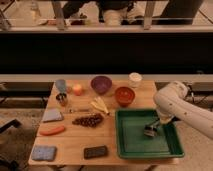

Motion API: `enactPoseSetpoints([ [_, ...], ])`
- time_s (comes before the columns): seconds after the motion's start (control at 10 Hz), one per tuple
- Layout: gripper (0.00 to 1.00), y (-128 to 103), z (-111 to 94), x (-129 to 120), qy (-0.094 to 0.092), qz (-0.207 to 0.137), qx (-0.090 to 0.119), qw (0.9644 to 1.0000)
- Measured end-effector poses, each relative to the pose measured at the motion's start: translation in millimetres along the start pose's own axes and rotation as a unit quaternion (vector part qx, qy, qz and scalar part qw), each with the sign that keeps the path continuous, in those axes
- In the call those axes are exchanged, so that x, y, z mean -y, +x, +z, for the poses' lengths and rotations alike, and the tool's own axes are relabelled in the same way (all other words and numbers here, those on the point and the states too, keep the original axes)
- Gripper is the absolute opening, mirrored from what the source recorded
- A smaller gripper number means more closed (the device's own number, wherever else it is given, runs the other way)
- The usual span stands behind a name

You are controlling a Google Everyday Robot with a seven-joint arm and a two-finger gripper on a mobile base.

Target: Wipe tray with brush

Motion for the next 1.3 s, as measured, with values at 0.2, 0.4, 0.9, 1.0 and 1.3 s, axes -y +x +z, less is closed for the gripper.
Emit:
enactPoseSetpoints([
  [0.2,0.00,0,-8,21,-0.001,-0.010,-0.011,0.9999],
  [0.4,0.00,0,-11,27,-0.004,-0.014,-0.017,0.9998],
  [0.9,0.00,-28,11,18,-0.006,-0.029,0.001,0.9995],
  [1.0,0.00,-41,12,18,0.000,-0.036,0.011,0.9993],
  [1.3,0.00,-67,17,19,0.012,-0.047,0.032,0.9983],
])
